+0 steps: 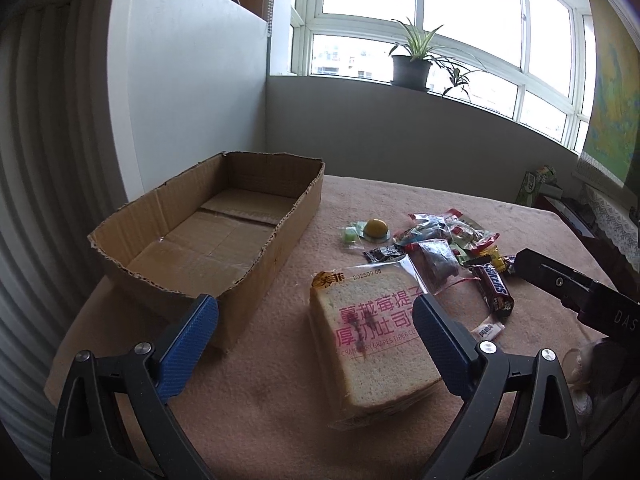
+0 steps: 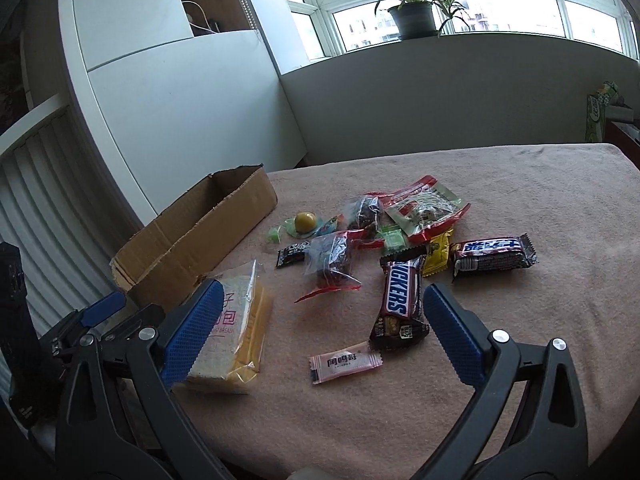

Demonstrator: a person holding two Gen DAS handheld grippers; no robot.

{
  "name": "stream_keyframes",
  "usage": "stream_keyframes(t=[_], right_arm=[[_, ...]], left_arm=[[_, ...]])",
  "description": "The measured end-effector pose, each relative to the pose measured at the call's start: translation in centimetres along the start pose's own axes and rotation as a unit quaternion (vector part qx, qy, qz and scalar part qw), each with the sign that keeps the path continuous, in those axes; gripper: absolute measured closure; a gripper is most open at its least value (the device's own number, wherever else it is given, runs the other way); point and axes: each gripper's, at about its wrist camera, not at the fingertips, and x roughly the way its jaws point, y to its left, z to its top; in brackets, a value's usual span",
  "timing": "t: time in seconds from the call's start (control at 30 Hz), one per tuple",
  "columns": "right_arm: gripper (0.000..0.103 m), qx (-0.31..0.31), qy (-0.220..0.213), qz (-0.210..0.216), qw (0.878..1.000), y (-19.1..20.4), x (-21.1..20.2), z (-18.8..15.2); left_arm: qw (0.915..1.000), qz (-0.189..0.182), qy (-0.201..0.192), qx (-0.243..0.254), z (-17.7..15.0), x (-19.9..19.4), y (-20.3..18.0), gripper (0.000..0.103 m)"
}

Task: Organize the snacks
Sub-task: 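Move the right tool to the bagged bread loaf and close on it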

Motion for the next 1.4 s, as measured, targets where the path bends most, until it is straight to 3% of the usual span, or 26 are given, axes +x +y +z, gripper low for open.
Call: stream_keyframes(t=[0.2,0.33,0.47,0.67,1.0,1.07,1.4], right_arm=[[0.017,0.043,0.068,0.092,0.992,0.3,3.1,-0.9],[0.024,0.061,0.099,0.122,0.986,0.6,4.7,-1.3],[0.031,0.082,0.119,0.151,0.978,0.8,5.5,-1.5],[0.049,0.1,0.15,0.178,0.967,0.7,6.5,-2.2],[0.059,0.095,0.166,0.181,0.965,0.8,6.9,-2.3],[0.063,0.106,0.168,0.188,0.962,0.3,6.9,-2.4],[0.065,0.119,0.166,0.205,0.957,0.1,6.4,-2.1]], left_arm=[[0.9966,-0.058,0.05,-0.031,-0.8,1.0,0.7,0.019],[0.9938,-0.079,0.067,-0.041,-0.9,1.4,1.0,0.022],[0.989,-0.102,0.092,-0.053,-1.0,2.1,1.6,0.033],[0.9795,-0.142,0.124,-0.072,-1.6,3.0,1.9,0.04],[0.9727,-0.162,0.142,-0.086,-1.9,3.9,2.1,0.04],[0.9702,-0.174,0.144,-0.087,-1.9,3.9,2.0,0.046],[0.976,-0.166,0.128,-0.06,-1.5,3.2,1.0,0.047]])
